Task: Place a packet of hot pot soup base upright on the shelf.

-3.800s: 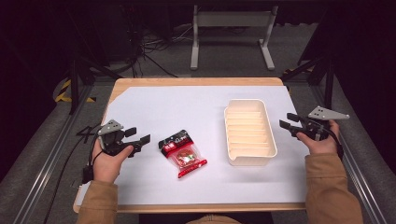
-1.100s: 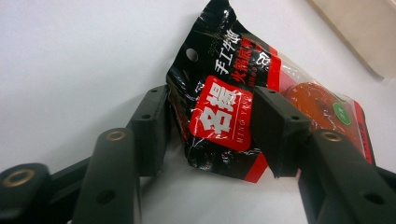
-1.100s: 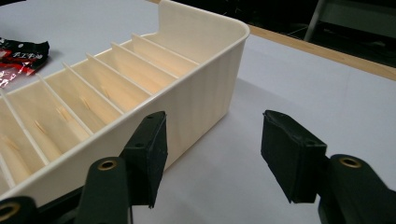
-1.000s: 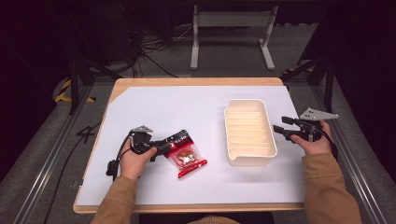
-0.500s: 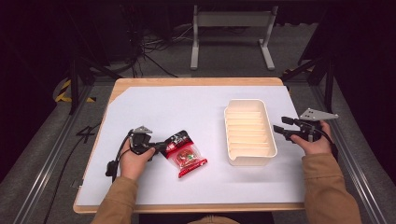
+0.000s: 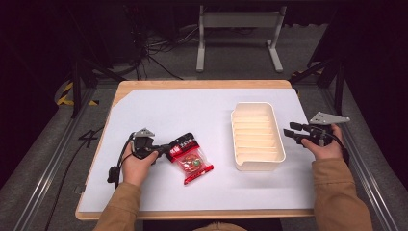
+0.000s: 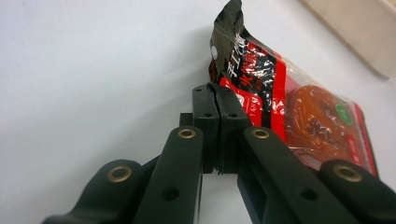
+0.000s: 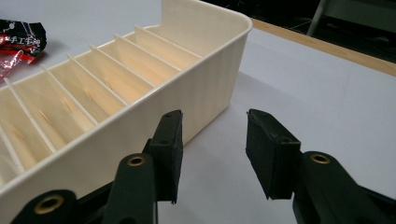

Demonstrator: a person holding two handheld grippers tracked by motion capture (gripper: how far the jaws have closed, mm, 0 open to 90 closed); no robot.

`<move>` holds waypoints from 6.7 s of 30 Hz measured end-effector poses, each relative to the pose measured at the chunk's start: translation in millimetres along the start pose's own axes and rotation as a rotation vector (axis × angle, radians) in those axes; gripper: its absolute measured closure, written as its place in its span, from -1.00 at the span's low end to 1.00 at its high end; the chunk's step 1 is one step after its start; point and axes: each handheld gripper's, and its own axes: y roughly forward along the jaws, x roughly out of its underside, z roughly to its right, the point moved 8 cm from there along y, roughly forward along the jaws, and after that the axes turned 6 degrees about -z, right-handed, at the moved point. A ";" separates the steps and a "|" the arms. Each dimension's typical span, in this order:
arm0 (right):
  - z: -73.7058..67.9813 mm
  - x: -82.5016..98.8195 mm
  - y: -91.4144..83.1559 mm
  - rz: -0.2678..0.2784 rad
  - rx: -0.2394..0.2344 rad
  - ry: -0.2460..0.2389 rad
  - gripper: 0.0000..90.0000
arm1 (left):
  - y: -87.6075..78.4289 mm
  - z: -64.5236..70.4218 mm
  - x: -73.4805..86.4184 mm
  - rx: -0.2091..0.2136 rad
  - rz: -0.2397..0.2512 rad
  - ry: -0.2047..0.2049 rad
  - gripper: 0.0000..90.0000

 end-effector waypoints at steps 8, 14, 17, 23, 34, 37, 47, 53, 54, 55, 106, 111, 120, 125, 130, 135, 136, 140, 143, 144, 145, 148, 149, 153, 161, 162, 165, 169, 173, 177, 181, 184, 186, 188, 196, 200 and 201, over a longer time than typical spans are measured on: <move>-4.6 -3.9 -5.6 -0.001 -0.016 0.005 0.43 | -13.0 10.0 -8.4 0.006 0.050 0.029 0.98; -8.9 -9.4 -10.3 0.010 -0.026 -0.009 0.48 | -21.7 17.3 -12.7 0.020 0.072 0.048 0.99; -11.5 -11.8 -12.5 0.011 -0.028 -0.013 0.49 | -30.5 27.1 -18.9 0.028 0.092 0.083 0.99; -18.6 -19.3 -17.7 0.028 -0.043 -0.028 0.51 | -47.2 46.4 -28.1 0.047 0.124 0.132 0.99; -39.2 -36.9 -26.4 0.085 -0.127 -0.044 0.55 | -74.1 82.9 -36.1 0.069 0.110 0.257 0.99; -48.8 -41.9 -27.7 0.093 -0.170 -0.051 0.56 | -79.6 91.7 -37.9 0.067 0.113 0.285 1.00; -89.7 -62.5 -33.6 0.117 -0.302 -0.115 0.51 | -95.5 112.9 -41.9 0.059 0.125 0.351 1.00; -117.3 -73.3 -35.6 0.119 -0.358 -0.171 0.44 | -102.1 127.3 -44.3 0.110 0.151 0.363 1.00; -123.5 -75.1 -35.4 0.117 -0.370 -0.180 0.42 | -102.2 132.2 -45.1 0.140 0.156 0.362 1.00; -129.5 -76.5 -34.7 0.117 -0.385 -0.186 0.41 | -102.2 135.5 -45.6 0.152 0.156 0.363 1.00; -231.1 -90.5 -18.7 0.020 -0.604 -0.454 0.99 | -91.6 193.3 -57.2 0.229 0.259 0.483 0.86; -227.2 -101.0 -25.5 0.025 -0.580 -0.480 0.99 | -99.0 187.6 -60.4 0.185 0.301 0.469 0.65; -210.6 -116.9 -35.9 0.034 -0.528 -0.496 0.99 | -112.7 174.5 -63.6 0.154 0.346 0.438 0.47; -198.8 -124.0 -41.1 0.045 -0.494 -0.493 0.99 | -114.5 168.1 -63.7 0.138 0.353 0.417 0.46; -186.1 -128.8 -44.9 0.053 -0.466 -0.489 0.99 | -115.1 160.0 -64.0 0.121 0.356 0.405 0.45; -175.1 -131.8 -47.6 0.062 -0.442 -0.481 0.99 | -120.5 151.0 -65.5 0.089 0.369 0.392 0.40; -172.7 -132.4 -48.0 0.064 -0.437 -0.477 0.99 | -122.7 148.0 -65.8 0.080 0.374 0.390 0.40; -163.2 -134.6 -49.2 0.067 -0.412 -0.479 0.99 | -128.3 139.7 -65.9 0.068 0.387 0.366 0.40; -159.2 -136.1 -50.1 0.071 -0.400 -0.487 0.99 | -131.3 133.8 -65.9 0.057 0.392 0.352 0.38; -157.8 -136.5 -50.3 0.071 -0.396 -0.487 0.99 | -132.2 131.9 -65.8 0.053 0.394 0.347 0.38; -156.5 -136.9 -50.5 0.072 -0.393 -0.490 0.99 | -133.0 129.9 -65.7 0.049 0.395 0.344 0.37; -153.5 -137.4 -51.1 0.073 -0.386 -0.492 0.99 | -134.6 125.5 -65.4 0.039 0.397 0.334 0.36; -151.9 -137.8 -51.3 0.075 -0.382 -0.493 0.99 | -135.3 123.2 -65.4 0.033 0.397 0.333 0.36; -143.4 -139.6 -52.6 0.089 -0.371 -0.506 0.99 | -136.0 116.5 -64.7 0.022 0.395 0.320 0.32; -132.1 -140.4 -53.6 0.087 -0.351 -0.526 0.99 | -133.3 106.8 -62.8 0.010 0.381 0.298 0.31; -130.1 -140.4 -53.8 0.085 -0.348 -0.527 0.99 | -133.0 106.3 -62.8 0.011 0.382 0.297 0.31; -123.5 -140.2 -54.4 0.086 -0.334 -0.522 0.99 | -132.2 102.8 -61.8 0.005 0.378 0.290 0.31; -115.9 -138.2 -54.0 0.081 -0.320 -0.516 0.99 | -130.9 99.2 -60.7 0.001 0.372 0.281 0.31; -108.9 -136.6 -53.5 0.081 -0.308 -0.510 0.99 | -130.3 96.8 -59.8 -0.001 0.367 0.274 0.31; -104.1 -135.5 -53.0 0.077 -0.297 -0.513 0.99 | -129.6 94.6 -58.5 -0.004 0.366 0.263 0.31; -98.3 -134.0 -51.5 0.070 -0.284 -0.516 0.99 | -128.9 92.2 -57.5 -0.009 0.360 0.266 0.31; -94.7 -132.8 -50.1 0.065 -0.285 -0.512 0.99 | -128.6 91.4 -56.3 -0.008 0.357 0.256 0.31; -92.1 -131.8 -48.5 0.061 -0.285 -0.512 0.99 | -128.7 90.7 -55.9 -0.009 0.360 0.251 0.31; -90.5 -130.9 -46.9 0.059 -0.286 -0.512 0.99 | -128.9 89.5 -55.3 -0.013 0.357 0.256 0.31; -87.1 -127.0 -40.7 0.048 -0.305 -0.513 0.99 | -129.3 86.4 -51.2 -0.026 0.349 0.244 0.31; -87.1 -124.8 -37.1 0.045 -0.322 -0.513 0.99 | -129.6 84.9 -48.3 -0.032 0.344 0.238 0.31; -86.8 -123.2 -34.9 0.040 -0.328 -0.514 0.99 | -129.8 84.7 -47.2 -0.033 0.342 0.236 0.31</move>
